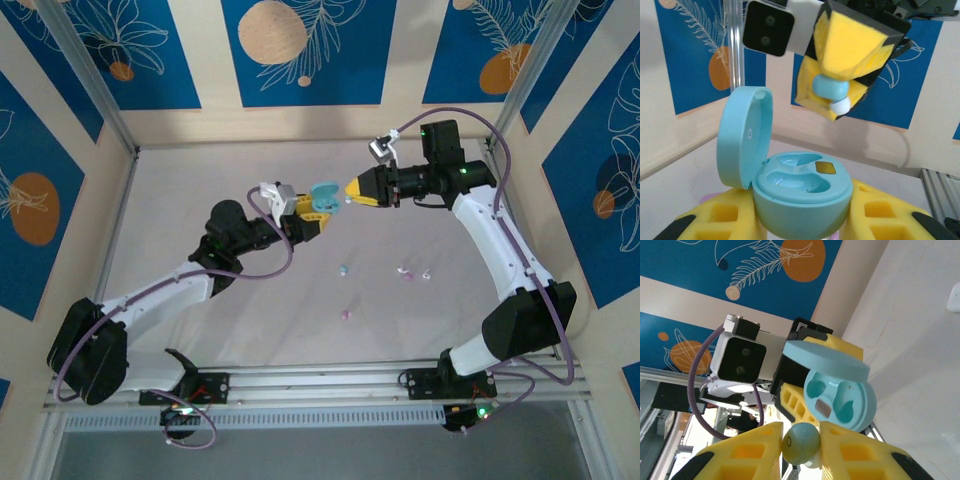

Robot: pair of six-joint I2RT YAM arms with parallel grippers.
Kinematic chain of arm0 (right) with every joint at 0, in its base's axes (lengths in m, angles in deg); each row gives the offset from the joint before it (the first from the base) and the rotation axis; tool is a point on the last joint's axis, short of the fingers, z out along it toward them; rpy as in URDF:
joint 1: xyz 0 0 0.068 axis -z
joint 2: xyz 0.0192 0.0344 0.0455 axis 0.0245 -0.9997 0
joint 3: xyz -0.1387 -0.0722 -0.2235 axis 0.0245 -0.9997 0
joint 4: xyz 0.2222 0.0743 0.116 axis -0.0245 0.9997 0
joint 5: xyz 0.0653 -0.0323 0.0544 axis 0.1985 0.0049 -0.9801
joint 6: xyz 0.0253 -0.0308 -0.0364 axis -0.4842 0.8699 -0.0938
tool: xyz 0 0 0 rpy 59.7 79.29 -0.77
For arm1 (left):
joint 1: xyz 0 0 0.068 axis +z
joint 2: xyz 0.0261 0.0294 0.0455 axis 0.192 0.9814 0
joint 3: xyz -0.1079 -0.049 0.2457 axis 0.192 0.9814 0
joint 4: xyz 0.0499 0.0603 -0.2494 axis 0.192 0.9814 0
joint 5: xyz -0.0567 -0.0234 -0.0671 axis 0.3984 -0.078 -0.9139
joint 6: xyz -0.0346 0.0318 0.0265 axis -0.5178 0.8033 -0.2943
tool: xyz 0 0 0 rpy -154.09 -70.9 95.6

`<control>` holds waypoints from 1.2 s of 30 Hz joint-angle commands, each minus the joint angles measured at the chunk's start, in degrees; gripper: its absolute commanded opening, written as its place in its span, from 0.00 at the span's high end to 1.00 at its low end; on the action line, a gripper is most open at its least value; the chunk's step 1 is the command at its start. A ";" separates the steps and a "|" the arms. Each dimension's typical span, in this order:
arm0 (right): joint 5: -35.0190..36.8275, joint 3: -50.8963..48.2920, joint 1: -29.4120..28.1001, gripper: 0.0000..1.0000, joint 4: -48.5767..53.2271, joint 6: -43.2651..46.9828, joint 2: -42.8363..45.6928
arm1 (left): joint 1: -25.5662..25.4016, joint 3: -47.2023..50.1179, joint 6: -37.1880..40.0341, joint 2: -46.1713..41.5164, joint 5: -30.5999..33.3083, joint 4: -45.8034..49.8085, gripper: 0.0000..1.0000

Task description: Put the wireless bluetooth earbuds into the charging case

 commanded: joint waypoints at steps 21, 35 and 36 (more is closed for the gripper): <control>7.89 1.76 -4.11 0.77 0.48 6.08 2.28 | -1.19 -4.09 -2.04 2.23 -4.68 -7.14 0.75; 13.33 3.14 -5.27 0.72 5.92 10.72 1.84 | -1.37 -3.94 -2.29 2.30 -3.52 -8.46 0.75; 13.70 3.26 -5.32 0.71 6.10 10.79 1.86 | -1.48 -4.07 -2.13 2.31 -3.53 -8.46 0.75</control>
